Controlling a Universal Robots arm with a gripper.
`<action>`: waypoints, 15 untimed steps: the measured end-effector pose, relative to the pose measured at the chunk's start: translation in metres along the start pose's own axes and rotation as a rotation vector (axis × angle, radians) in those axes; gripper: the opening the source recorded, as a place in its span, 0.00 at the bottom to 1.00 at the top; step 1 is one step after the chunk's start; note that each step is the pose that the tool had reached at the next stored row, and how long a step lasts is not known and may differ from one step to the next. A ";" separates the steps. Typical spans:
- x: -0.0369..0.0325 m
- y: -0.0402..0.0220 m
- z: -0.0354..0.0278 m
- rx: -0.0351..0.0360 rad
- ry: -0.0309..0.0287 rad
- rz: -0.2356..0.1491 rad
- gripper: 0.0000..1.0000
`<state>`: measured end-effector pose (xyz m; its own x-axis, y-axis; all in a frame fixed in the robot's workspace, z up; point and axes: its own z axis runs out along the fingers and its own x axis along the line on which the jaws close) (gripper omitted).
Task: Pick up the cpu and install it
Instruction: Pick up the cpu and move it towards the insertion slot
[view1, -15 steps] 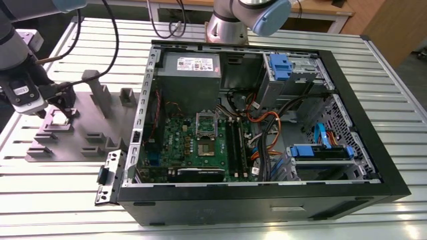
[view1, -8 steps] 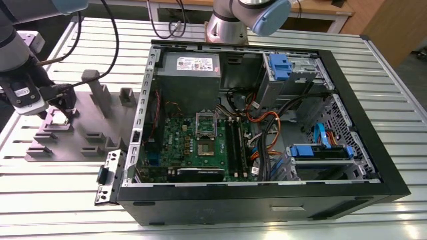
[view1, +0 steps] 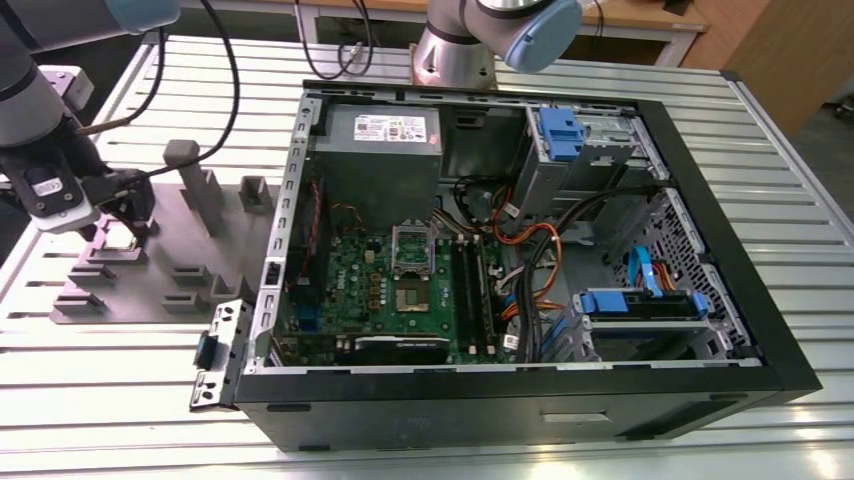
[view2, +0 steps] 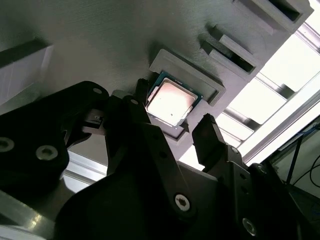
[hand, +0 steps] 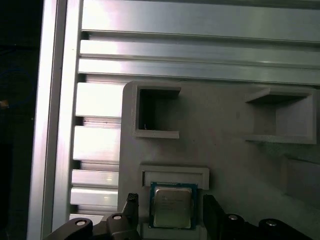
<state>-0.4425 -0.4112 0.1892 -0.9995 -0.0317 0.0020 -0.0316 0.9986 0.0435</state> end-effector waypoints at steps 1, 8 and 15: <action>-0.0001 0.0000 0.0004 0.0000 0.0000 0.000 0.63; -0.0006 -0.0001 0.0034 0.0004 0.0004 0.001 0.63; -0.0006 -0.0001 0.0036 0.0005 0.0001 0.001 0.61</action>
<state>-0.4419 -0.4111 0.1857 -0.9995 -0.0302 0.0022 -0.0301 0.9986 0.0430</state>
